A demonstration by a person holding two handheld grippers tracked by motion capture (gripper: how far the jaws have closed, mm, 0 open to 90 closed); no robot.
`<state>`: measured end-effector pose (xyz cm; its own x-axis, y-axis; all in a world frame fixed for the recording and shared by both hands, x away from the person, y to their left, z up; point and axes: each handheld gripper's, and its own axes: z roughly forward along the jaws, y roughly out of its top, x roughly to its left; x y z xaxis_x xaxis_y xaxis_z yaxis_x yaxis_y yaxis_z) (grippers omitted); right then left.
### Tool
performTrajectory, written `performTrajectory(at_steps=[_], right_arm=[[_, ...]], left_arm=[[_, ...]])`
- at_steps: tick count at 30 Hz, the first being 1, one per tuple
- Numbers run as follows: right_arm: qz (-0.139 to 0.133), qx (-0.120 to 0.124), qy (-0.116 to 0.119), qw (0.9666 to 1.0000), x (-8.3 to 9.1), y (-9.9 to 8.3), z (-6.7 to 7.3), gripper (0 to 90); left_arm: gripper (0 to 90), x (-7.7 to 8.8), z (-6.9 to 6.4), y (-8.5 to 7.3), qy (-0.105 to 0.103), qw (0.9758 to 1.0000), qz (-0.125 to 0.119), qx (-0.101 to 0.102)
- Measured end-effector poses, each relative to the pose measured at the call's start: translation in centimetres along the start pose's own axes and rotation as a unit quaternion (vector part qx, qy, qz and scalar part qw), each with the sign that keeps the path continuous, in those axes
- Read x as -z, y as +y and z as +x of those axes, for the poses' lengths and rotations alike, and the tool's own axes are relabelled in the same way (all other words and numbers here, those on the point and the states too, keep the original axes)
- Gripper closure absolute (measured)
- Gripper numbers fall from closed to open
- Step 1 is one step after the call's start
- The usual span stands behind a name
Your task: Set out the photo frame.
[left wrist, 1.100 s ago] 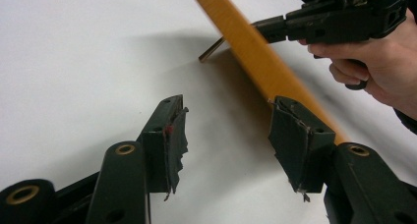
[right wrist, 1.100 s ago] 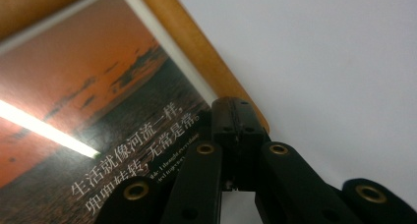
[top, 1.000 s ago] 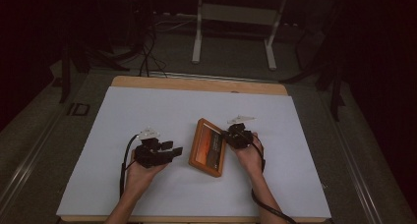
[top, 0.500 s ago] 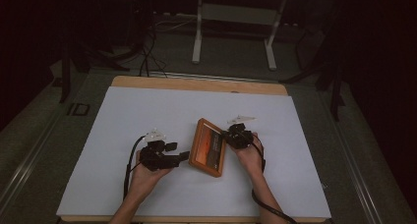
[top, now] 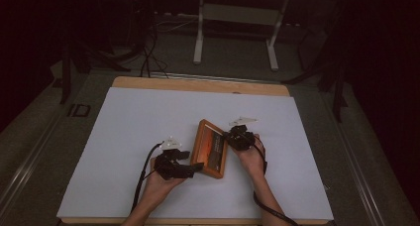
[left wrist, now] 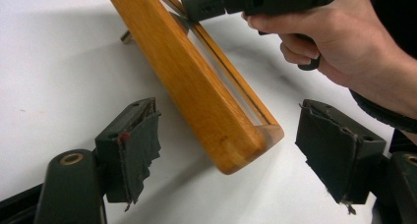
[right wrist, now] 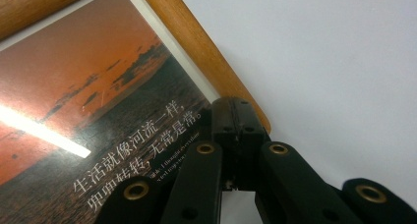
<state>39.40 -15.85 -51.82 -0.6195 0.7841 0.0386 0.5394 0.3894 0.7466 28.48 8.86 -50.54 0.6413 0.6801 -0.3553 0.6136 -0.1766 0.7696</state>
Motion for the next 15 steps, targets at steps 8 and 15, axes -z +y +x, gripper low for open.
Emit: performTrajectory(at_steps=[8,15], right_arm=[[-0.003,0.001,-0.002,1.0,0.0,-0.1,0.1,89.9],[-0.001,0.003,-0.003,1.0,0.0,0.0,0.1,89.9]], left_arm=[[29.6,-1.4,-0.5,-0.6,0.006,0.9998,0.006,0.017],[36.7,-1.9,-0.2,-0.3,-0.001,0.9992,0.01,0.04]])
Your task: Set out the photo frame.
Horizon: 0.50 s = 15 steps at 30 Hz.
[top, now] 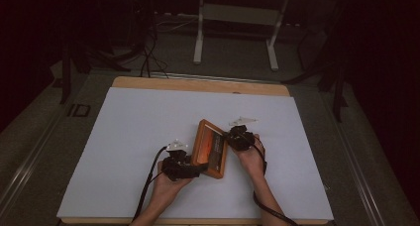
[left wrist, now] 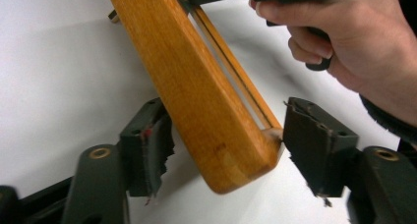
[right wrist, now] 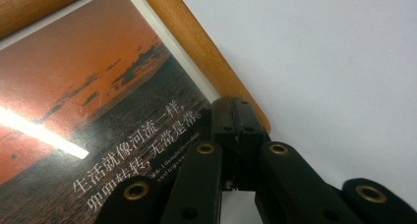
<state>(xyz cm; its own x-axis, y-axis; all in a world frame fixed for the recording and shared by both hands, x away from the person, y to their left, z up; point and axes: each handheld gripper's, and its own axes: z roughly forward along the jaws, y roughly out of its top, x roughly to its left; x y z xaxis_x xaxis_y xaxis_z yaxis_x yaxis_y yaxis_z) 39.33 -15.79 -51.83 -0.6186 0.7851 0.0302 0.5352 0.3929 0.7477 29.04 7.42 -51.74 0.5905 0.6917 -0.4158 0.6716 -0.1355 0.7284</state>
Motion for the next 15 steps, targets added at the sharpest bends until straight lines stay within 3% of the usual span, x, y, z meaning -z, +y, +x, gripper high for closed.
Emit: performTrajectory(at_steps=[6,8,15], right_arm=[[-0.001,-0.002,-0.001,1.0,0.0,-0.03,0.02,89.9],[-0.003,-0.003,0.0,1.0,0.0,-0.07,0.0,89.9],[-0.002,0.004,-0.003,1.0,0.0,-0.03,0.07,89.8]], left_arm=[[44.0,-0.54,-0.41,0.2,0.01,0.9999,0.004,0.006],[45.8,-0.6,-0.28,0.34,0.01,0.9997,0.002,0.023],[50.6,-0.56,-0.11,0.44,0.002,0.9989,0.004,0.047]])
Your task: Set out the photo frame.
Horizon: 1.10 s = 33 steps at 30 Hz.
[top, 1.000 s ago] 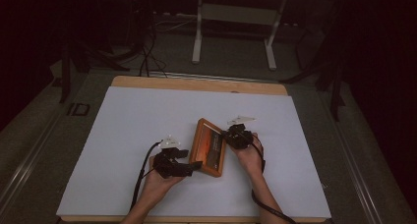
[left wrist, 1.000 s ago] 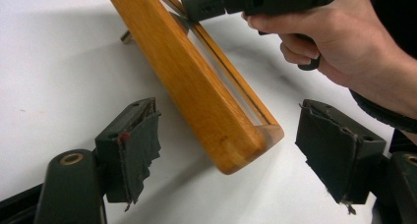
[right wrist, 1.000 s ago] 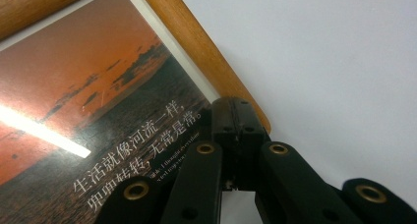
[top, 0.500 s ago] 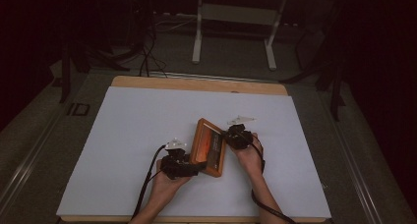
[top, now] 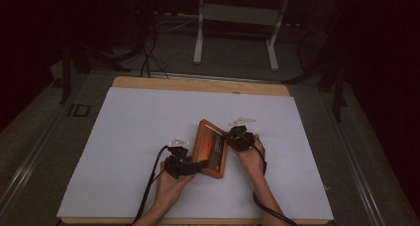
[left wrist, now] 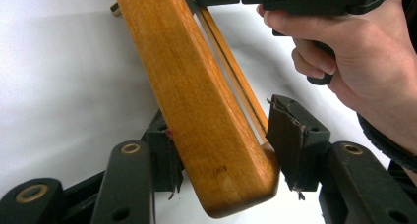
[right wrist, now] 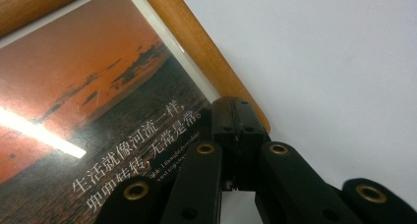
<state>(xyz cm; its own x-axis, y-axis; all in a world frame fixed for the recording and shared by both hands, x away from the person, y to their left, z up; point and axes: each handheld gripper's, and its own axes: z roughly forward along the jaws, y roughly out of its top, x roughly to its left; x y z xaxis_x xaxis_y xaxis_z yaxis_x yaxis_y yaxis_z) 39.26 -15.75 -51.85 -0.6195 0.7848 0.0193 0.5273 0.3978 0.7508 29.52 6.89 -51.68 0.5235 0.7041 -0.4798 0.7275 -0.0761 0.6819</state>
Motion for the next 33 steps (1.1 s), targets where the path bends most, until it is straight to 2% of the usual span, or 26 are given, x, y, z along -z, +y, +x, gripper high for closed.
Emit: performTrajectory(at_steps=[4,11,14,21,22,24,25,29,30,31,33], right_arm=[[0.003,0.004,0.004,1.0,0.2,-0.1,0.0,89.2],[0.009,0.024,-0.003,0.9997,1.2,-0.7,0.5,76.7],[0.0,0.027,-0.004,0.9996,2.5,-1.4,0.5,70.8],[-0.021,0.037,-0.001,0.9991,5.0,-1.9,0.3,65.9],[-0.024,0.036,0.0,0.9991,5.3,-1.9,0.3,65.0],[-0.035,0.019,0.019,0.999,6.0,-1.8,0.1,63.8],[-0.045,0.01,0.028,0.9985,6.3,-1.7,0.0,63.5],[-0.057,0.008,0.029,0.9979,7.0,-1.3,0.1,62.5],[-0.066,0.01,0.031,0.9973,7.4,-1.1,0.2,62.4],[-0.066,0.01,0.031,0.9973,7.4,-1.1,0.2,62.4],[-0.071,0.011,0.031,0.9969,7.7,-0.9,0.3,62.3]], left_arm=[[53.1,0.1,0.0,0.1,-0.01,0.9999,-0.004,0.01],[56.1,0.1,0.0,0.4,-0.016,0.9997,-0.003,0.017],[56.7,0.1,0.1,0.5,-0.019,0.9996,-0.001,0.021],[58.4,0.5,0.1,1.0,-0.017,0.9998,0.004,0.011],[58.9,0.6,0.1,1.0,-0.016,0.9998,0.002,0.011],[60.7,0.9,0.3,1.2,-0.017,0.9998,-0.003,0.009],[62.1,1.1,0.3,1.3,-0.017,0.9998,-0.005,0.006],[68.8,2.1,0.4,1.8,-0.02,0.9996,-0.02,-0.007],[69.0,2.6,0.1,2.2,-0.011,0.9989,-0.027,-0.036],[69.0,2.6,0.1,2.2,-0.011,0.9989,-0.027,-0.036],[69.1,3.0,-0.1,2.4,-0.01,0.9983,-0.027,-0.05]])
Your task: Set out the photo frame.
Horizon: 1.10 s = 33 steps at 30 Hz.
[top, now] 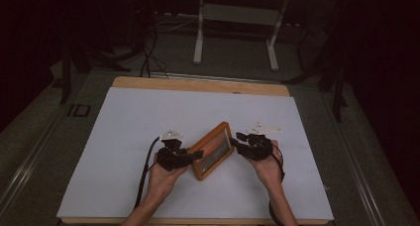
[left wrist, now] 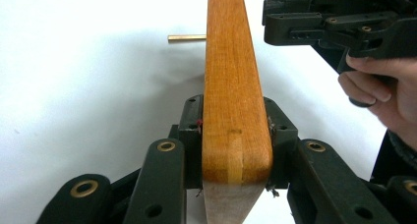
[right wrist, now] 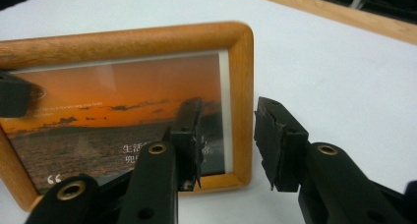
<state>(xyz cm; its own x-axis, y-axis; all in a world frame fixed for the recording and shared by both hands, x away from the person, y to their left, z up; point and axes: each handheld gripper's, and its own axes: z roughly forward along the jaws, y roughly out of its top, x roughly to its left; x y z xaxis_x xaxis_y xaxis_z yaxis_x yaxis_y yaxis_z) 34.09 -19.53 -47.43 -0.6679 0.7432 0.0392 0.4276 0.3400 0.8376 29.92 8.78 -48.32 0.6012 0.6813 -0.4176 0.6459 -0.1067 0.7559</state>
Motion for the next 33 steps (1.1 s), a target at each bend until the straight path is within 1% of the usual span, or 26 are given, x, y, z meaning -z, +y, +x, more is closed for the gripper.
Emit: performTrajectory(at_steps=[1,3,6,8,12,14,18,22,24,28,32,33], right_arm=[[-0.004,0.002,0.002,1.0,0.3,0.2,0.1,62.2],[-0.005,0.003,0.003,1.0,0.4,0.3,0.2,62.0],[-0.008,0.011,0.005,0.9999,0.7,0.6,0.4,61.0],[-0.008,0.016,0.007,0.9998,0.7,0.6,0.5,60.5],[-0.001,0.02,0.01,0.9997,0.4,0.6,0.5,59.4],[0.002,0.024,0.014,0.9996,0.4,0.7,0.6,58.6],[-0.003,0.033,0.019,0.9993,0.6,1.0,0.9,57.8],[-0.006,0.036,0.023,0.9991,0.8,1.4,1.2,57.7],[-0.008,0.043,0.026,0.9987,0.8,1.5,1.4,57.5],[-0.013,0.05,0.035,0.998,0.9,1.8,1.7,57.0],[-0.017,0.059,0.044,0.9971,1.2,2.0,1.9,56.4],[-0.018,0.058,0.046,0.9971,1.2,2.1,1.9,56.3]], left_arm=[[69.1,0.2,0.0,0.1,-0.001,1.0,0.0,-0.005],[69.0,0.3,0.1,0.2,-0.003,1.0,-0.002,-0.006],[69.0,0.5,0.3,0.4,-0.006,1.0,-0.003,-0.004],[69.0,0.8,0.4,0.7,-0.006,1.0,-0.004,-0.003],[69.0,1.5,0.3,1.2,-0.001,0.9999,-0.008,-0.012],[69.0,1.8,0.2,1.6,0.003,0.9998,-0.007,-0.02],[69.0,2.6,-0.3,2.4,0.013,0.9987,0.002,-0.049],[69.0,3.2,-0.3,3.2,0.007,0.9981,0.011,-0.06],[69.0,3.5,-0.3,3.8,0.002,0.9977,0.016,-0.067],[69.0,4.0,-0.2,4.9,-0.005,0.9967,0.016,-0.079],[69.0,4.4,-0.3,5.9,-0.006,0.9948,0.02,-0.099],[69.0,4.4,-0.3,6.1,-0.005,0.9942,0.02,-0.106]])
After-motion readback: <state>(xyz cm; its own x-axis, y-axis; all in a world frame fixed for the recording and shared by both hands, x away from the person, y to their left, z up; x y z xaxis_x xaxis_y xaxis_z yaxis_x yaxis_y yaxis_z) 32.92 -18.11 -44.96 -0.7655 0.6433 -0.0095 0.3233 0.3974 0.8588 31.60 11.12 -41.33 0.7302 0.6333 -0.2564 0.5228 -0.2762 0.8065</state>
